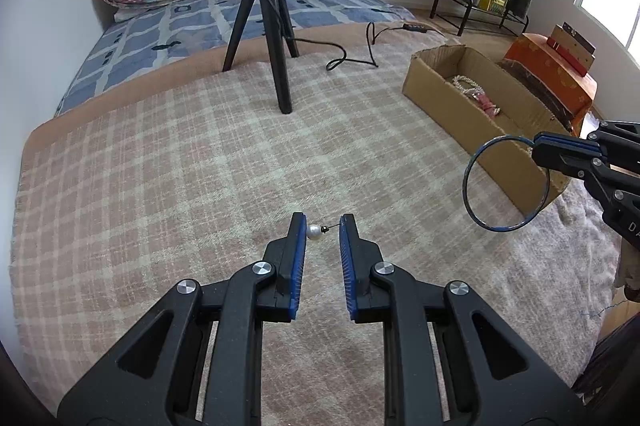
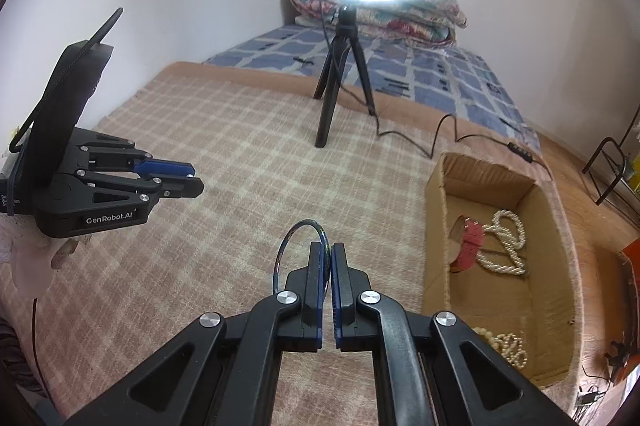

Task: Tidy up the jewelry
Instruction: 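Carry the bangle and earring over the box and open both tools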

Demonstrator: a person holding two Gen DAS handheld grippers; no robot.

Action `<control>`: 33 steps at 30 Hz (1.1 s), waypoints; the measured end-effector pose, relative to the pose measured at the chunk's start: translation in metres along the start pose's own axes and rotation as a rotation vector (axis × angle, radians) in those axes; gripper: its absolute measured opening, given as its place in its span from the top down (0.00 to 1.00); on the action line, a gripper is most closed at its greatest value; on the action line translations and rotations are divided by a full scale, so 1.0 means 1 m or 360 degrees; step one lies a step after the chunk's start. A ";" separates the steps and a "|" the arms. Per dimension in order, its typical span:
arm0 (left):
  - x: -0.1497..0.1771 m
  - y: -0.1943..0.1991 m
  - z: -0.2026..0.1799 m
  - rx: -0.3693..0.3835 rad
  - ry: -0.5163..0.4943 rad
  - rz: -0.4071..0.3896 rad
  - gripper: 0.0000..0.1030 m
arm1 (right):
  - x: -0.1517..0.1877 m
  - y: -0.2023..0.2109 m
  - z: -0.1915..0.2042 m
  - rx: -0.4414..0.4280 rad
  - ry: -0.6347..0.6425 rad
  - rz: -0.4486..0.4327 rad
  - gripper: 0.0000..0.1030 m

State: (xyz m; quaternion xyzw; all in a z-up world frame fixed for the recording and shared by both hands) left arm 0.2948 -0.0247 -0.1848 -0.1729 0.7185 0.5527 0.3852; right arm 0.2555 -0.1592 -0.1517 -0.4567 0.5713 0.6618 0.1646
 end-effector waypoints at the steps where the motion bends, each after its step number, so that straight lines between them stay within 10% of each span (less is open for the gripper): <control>1: -0.004 0.003 -0.005 0.0014 0.0005 -0.0013 0.85 | -0.003 0.006 -0.005 0.0009 -0.0009 -0.0021 0.99; 33: -0.053 -0.033 -0.224 0.0392 -0.0072 -0.0106 0.85 | -0.016 0.047 -0.208 0.0359 -0.0468 -0.0208 0.99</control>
Point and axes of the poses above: each gripper's, at about its wrist camera, not at the fingertips, and y roughly against the way its jaws point, z to its left, x to its underside, the point moved 9 cm from there along -y, roughly the way its jaws point, and after that the axes turned 10 degrees about -z, right-handed, at the moved point
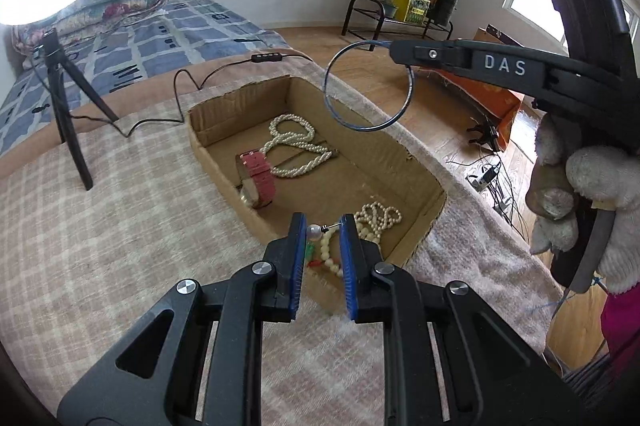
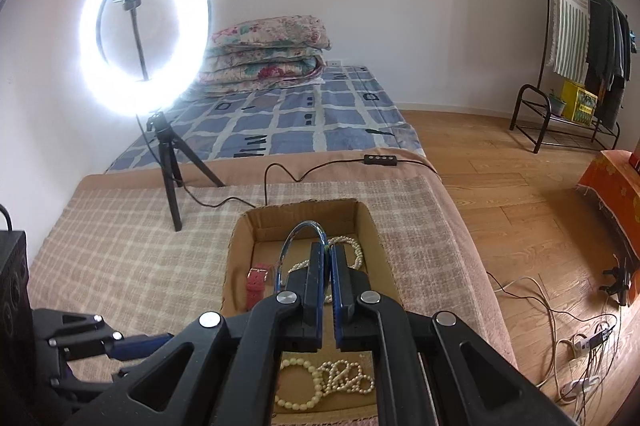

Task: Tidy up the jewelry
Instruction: 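Carry the bangle and earring over the box and open both tools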

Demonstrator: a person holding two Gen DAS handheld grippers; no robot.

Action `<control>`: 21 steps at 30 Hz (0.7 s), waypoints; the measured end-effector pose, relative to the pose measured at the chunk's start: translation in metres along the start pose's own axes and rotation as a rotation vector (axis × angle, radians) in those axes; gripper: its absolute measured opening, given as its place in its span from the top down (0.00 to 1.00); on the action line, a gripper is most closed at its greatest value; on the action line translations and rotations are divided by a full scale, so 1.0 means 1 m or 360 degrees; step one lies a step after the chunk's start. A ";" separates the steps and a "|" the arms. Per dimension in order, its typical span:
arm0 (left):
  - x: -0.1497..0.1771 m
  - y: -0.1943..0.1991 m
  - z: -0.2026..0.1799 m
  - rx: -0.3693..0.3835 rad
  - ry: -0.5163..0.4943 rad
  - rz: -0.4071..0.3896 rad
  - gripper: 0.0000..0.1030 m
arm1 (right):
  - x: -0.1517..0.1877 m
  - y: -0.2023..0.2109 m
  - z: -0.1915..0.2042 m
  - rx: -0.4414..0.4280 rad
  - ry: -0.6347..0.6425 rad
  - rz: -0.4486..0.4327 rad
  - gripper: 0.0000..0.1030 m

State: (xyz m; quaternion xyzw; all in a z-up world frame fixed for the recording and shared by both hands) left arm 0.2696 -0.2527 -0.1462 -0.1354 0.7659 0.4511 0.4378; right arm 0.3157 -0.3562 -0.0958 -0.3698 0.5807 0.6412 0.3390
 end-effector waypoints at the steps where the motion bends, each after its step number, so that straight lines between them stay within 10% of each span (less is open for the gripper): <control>1: -0.002 -0.005 -0.003 0.0000 0.0001 0.0000 0.85 | -0.001 -0.004 -0.003 -0.0001 -0.0001 0.0004 0.99; 21: 0.000 -0.052 -0.014 -0.0019 -0.0016 0.0027 0.85 | 0.001 -0.065 -0.013 -0.0086 -0.0084 0.0068 0.99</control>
Point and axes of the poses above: each gripper's, at about its wrist camera, not at the fingertips, and y roughly against the way its jaws point, z to its left, x to its underside, the point moved 9 cm from there along -y, roughly the way its jaws point, and after that the axes turned 10 degrees about -z, right-handed, at the moved point
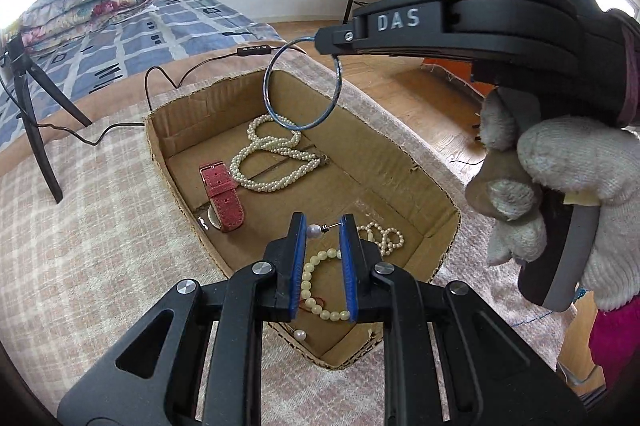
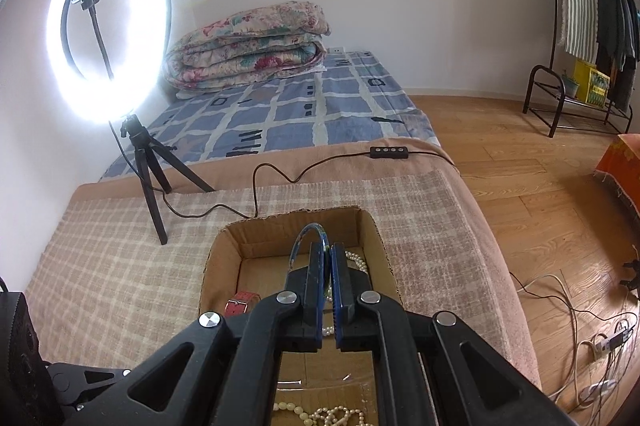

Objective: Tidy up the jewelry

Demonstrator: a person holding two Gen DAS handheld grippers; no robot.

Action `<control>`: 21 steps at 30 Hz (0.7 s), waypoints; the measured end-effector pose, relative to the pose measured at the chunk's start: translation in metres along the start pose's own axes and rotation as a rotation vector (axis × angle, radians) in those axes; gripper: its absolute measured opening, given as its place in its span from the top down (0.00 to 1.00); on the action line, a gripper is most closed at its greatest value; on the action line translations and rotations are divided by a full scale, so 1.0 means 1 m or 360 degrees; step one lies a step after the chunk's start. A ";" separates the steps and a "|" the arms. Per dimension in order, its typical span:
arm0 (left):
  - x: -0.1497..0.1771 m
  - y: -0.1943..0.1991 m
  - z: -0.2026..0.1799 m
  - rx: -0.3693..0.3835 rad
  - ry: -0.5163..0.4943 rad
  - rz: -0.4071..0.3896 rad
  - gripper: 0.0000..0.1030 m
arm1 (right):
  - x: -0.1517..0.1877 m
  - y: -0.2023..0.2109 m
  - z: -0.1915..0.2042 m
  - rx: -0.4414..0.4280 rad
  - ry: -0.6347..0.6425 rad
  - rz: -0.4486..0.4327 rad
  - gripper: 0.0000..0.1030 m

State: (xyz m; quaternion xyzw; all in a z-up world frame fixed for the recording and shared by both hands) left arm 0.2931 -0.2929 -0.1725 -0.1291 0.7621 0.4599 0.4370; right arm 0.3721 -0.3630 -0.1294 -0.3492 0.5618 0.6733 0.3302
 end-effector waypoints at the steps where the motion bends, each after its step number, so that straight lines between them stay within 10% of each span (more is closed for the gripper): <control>1: -0.001 0.000 0.000 -0.0001 0.0003 -0.0005 0.85 | 0.000 -0.001 0.001 -0.0007 -0.0005 0.0002 0.99; 6: -0.003 0.000 0.000 0.0006 0.0016 -0.0016 0.85 | 0.000 -0.002 0.005 -0.0030 -0.0002 -0.0010 0.97; 9: -0.003 0.000 0.000 -0.0002 0.0013 -0.0005 0.81 | -0.003 0.000 0.007 -0.0042 -0.0009 -0.0028 0.68; 12: -0.004 0.003 0.000 -0.0010 0.0015 -0.0029 0.44 | -0.004 0.001 0.007 -0.0023 0.0005 -0.0034 0.57; 15: -0.006 0.006 0.001 -0.0037 0.0011 -0.0059 0.35 | -0.009 0.006 0.004 0.0045 0.0017 -0.0088 0.17; 21: -0.007 0.007 0.005 -0.0102 0.0006 -0.0042 0.28 | -0.017 0.012 0.000 0.0102 0.0021 -0.0153 0.00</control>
Point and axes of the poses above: each gripper's, at about its wrist camera, not at the fingertips, and y roughly against the way its jaws point, z to its left, x to its underside, the point moved 9 cm from there along -y, roughly the way its jaws point, and after that the axes turned 10 degrees about -z, right-handed, at the moved point
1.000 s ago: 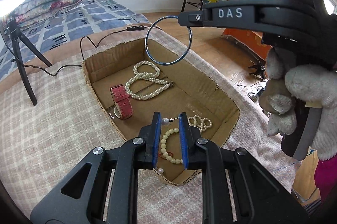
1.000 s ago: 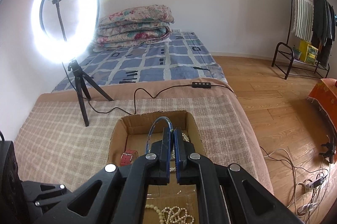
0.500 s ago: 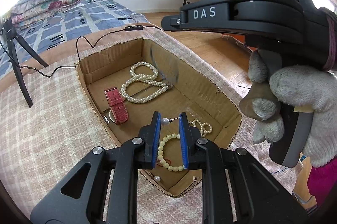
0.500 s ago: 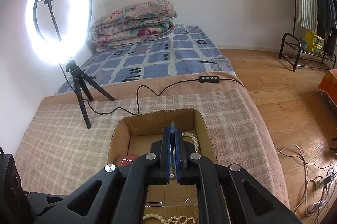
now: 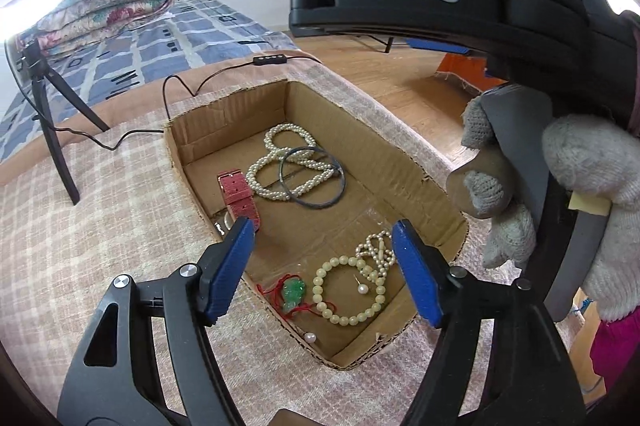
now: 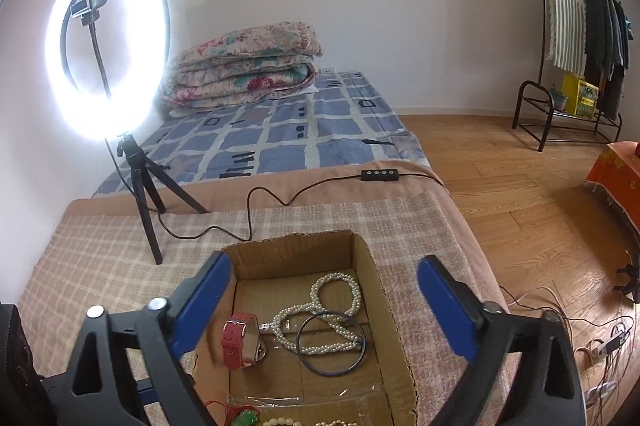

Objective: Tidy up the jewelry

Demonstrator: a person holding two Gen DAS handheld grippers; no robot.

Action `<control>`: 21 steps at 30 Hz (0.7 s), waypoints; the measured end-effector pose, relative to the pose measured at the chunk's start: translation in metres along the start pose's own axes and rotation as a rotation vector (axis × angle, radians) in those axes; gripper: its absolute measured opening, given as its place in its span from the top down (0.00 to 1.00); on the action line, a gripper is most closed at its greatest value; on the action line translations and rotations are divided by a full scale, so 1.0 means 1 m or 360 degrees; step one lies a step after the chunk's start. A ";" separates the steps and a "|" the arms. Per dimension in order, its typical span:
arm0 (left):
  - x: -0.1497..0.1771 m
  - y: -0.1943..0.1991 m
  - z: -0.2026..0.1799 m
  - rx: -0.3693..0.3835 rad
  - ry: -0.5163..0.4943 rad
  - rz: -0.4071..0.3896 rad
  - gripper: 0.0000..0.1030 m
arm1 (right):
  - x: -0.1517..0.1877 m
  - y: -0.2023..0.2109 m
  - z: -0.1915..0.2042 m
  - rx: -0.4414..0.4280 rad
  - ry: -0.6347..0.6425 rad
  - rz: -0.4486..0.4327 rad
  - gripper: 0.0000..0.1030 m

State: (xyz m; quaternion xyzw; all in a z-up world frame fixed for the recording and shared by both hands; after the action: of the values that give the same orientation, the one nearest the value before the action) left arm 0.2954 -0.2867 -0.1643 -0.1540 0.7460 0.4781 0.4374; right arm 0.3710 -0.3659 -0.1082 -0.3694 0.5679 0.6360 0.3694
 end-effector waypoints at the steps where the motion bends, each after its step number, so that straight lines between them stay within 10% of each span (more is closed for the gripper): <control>1: 0.000 0.000 0.001 -0.0012 0.0000 0.0004 0.28 | 0.000 0.000 0.000 0.0006 0.0007 -0.0002 0.00; 21: -0.012 0.031 0.000 -0.0070 -0.0025 -0.0071 0.25 | -0.012 0.026 0.001 0.0045 0.0028 -0.0038 0.00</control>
State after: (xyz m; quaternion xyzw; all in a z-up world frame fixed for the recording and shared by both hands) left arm 0.2818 -0.2738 -0.1362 -0.1764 0.7281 0.4857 0.4504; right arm 0.3535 -0.3673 -0.0856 -0.3764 0.5757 0.6202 0.3771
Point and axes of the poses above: each gripper's, at about its wrist camera, not at the fingertips, and y roughly against the way its jaws point, z to its left, x to its underside, the point moved 9 cm from there along -y, roughly the way its jaws point, and after that the axes turned 10 degrees about -z, right-handed, at the moved point
